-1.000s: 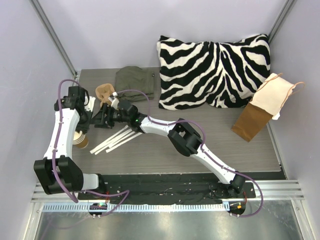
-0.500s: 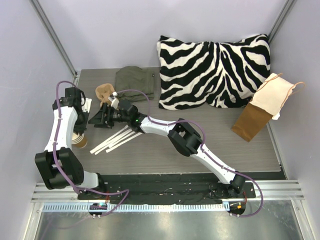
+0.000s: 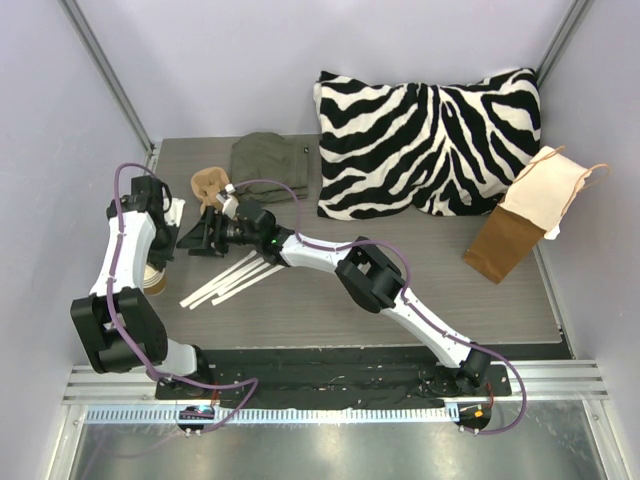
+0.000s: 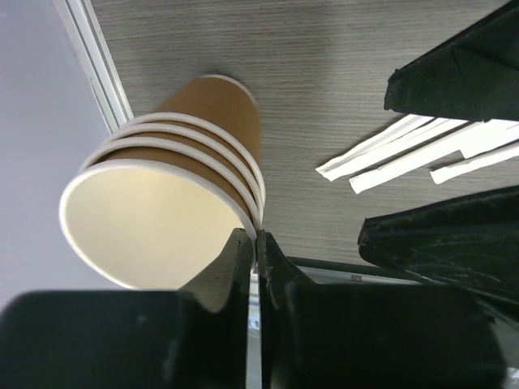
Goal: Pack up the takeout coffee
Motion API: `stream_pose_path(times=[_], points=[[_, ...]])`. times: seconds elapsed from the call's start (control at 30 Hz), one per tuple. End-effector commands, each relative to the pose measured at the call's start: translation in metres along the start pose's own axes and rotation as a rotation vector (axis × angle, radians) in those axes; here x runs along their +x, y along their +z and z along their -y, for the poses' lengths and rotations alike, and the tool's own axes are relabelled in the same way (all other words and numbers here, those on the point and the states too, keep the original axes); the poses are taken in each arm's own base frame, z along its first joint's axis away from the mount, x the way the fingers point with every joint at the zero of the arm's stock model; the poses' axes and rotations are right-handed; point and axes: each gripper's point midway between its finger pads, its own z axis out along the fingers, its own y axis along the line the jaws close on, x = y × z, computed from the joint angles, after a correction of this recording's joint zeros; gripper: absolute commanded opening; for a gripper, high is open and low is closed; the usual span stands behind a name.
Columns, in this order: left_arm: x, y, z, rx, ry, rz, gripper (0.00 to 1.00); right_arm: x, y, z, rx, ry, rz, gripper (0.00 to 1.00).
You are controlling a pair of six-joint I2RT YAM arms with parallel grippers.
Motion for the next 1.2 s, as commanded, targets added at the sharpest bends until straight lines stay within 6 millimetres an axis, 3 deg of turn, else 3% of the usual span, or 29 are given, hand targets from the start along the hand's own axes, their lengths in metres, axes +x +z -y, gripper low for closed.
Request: stream_pose_path(times=[0.0, 0.37, 0.77, 1.07, 1.17], points=[[-0.009, -0.004, -0.004, -0.003, -0.011, 0.042, 0.0, -0.001, 0.001, -0.022, -0.064, -0.024, 0.011, 0.71], [-0.027, -0.041, 0.018, 0.125, -0.049, 0.171, 0.0, 0.007, 0.005, -0.031, -0.084, -0.011, 0.002, 0.7], [-0.028, -0.063, 0.048, 0.254, -0.006, 0.249, 0.0, 0.016, 0.013, -0.029, -0.084, -0.027, -0.001, 0.71], [-0.039, -0.076, 0.05, 0.276, -0.006, 0.306, 0.0, 0.023, 0.015, -0.015, -0.035, -0.042, -0.01, 0.7], [-0.046, -0.084, 0.04, 0.232, -0.007, 0.335, 0.0, 0.022, 0.015, -0.015, -0.033, -0.044, -0.011, 0.7]])
